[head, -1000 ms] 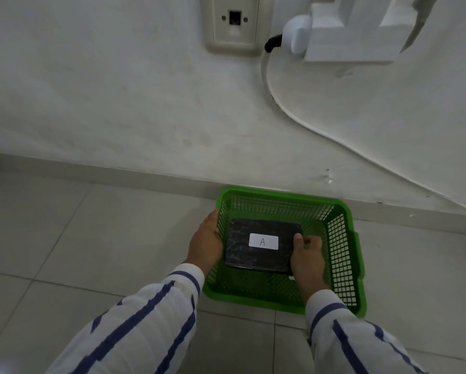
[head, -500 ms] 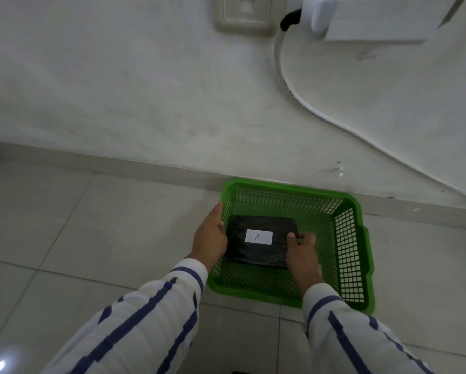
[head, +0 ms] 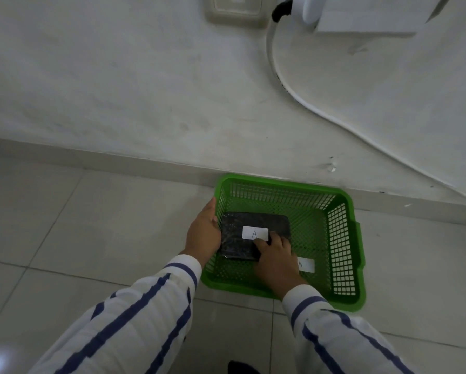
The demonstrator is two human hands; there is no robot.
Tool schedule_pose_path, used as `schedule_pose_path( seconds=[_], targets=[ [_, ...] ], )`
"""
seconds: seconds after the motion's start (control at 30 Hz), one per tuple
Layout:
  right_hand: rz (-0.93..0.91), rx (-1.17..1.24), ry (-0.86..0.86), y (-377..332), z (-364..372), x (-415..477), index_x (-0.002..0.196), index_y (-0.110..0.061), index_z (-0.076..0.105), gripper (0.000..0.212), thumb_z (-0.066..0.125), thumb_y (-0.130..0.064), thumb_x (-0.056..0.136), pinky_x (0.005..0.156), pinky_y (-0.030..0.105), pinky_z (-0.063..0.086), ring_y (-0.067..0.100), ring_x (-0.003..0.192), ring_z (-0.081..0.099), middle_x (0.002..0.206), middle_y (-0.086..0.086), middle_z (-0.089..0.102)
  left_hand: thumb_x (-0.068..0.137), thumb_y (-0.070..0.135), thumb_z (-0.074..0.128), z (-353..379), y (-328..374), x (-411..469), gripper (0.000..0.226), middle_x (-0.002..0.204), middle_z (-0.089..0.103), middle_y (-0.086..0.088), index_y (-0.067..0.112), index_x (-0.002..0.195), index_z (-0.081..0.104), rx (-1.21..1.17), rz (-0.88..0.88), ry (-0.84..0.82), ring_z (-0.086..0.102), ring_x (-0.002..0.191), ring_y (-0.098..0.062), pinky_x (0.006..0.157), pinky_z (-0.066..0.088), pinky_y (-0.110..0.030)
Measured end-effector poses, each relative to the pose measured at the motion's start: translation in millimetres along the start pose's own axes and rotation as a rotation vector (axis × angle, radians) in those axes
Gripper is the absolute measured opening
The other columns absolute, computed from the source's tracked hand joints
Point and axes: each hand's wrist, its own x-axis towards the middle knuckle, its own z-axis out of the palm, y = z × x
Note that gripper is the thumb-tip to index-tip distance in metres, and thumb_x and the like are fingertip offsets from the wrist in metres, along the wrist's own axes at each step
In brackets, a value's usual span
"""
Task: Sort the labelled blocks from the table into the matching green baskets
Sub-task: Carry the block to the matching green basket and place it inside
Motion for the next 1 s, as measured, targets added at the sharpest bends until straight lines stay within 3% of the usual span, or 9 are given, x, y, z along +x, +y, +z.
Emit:
schedule_pose_path(
  seconds=[0.3, 0.47, 0.7, 1.0],
  targets=[
    [0.014, -0.005, 0.040, -3, -1, 22, 0.138, -0.032, 0.038, 0.047, 0.048, -0.031, 0.093, 0.106, 0.053, 0.030, 0.037, 0.135, 0.023, 0.152, 0.011, 0.023, 0.094, 0.011, 0.035, 1, 0, 0, 0.054, 0.148, 0.039, -0.007, 0.026, 0.145, 0.024, -0.009, 0.016, 0.006, 0.044, 0.129, -0.025, 0.103, 0.031, -0.028],
    [0.032, -0.003, 0.038, -7, -7, 38, 0.140, -0.031, 0.038, 0.048, 0.048, -0.031, 0.093, 0.106, 0.054, 0.029, 0.038, 0.135, 0.023, 0.152, 0.012, 0.022, 0.094, 0.012, 0.036, 1, -2, 1, 0.054, 0.149, 0.038, -0.006, 0.027, 0.145, 0.025, -0.026, -0.001, 0.006, 0.043, 0.130, -0.024, 0.108, 0.033, -0.034],
    [0.040, -0.020, 0.045, -9, -9, 44, 0.139, -0.029, 0.039, 0.045, 0.046, -0.029, 0.095, 0.106, 0.053, 0.030, 0.038, 0.135, 0.022, 0.149, 0.013, 0.024, 0.095, 0.012, 0.036, 3, -5, 1, 0.053, 0.149, 0.037, -0.005, 0.025, 0.145, 0.025, -0.036, 0.003, 0.012, 0.041, 0.131, -0.023, 0.103, 0.026, -0.025],
    [0.020, -0.065, -0.020, -10, -16, 40, 0.144, -0.026, 0.029, 0.051, 0.040, -0.023, 0.095, 0.107, 0.054, 0.030, 0.040, 0.136, 0.021, 0.148, 0.017, 0.025, 0.094, 0.013, 0.035, 1, 5, -1, 0.052, 0.149, 0.038, -0.006, 0.025, 0.145, 0.027, -0.057, -0.003, -0.019, 0.040, 0.132, -0.022, 0.111, 0.029, -0.032]
  ],
)
